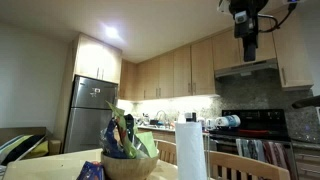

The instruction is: Remove the paper towel roll from the holder, move the holder to the right side of the table

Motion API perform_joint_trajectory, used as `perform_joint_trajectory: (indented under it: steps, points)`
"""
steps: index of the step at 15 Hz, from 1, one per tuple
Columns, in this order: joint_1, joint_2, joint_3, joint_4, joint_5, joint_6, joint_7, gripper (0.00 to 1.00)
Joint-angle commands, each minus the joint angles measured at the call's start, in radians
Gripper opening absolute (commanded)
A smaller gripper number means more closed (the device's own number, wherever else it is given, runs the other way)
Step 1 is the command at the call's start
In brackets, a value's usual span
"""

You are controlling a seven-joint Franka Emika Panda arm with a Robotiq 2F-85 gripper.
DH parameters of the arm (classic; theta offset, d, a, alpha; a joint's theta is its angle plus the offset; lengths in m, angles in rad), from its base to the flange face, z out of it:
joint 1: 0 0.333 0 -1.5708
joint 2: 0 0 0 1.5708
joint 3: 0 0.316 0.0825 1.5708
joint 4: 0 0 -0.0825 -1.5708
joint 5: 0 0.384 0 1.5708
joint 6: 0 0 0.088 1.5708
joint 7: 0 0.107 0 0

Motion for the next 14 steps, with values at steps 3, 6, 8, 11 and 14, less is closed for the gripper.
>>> perform_joint_trajectory:
  steps: [3, 6, 8, 11, 14]
  points:
    - [-0.012, 0.023, 0.009, 0.002, -0.008, 0.025, 0.014, 1.0]
    - [-0.018, 0.057, 0.011, -0.006, -0.015, 0.107, 0.016, 1.0]
    - [-0.026, 0.084, 0.013, -0.023, -0.028, 0.237, 0.02, 1.0]
    - [-0.043, 0.136, 0.02, -0.049, -0.07, 0.437, 0.05, 1.0]
    - [-0.103, 0.19, 0.05, -0.049, -0.224, 0.503, 0.21, 1.0]
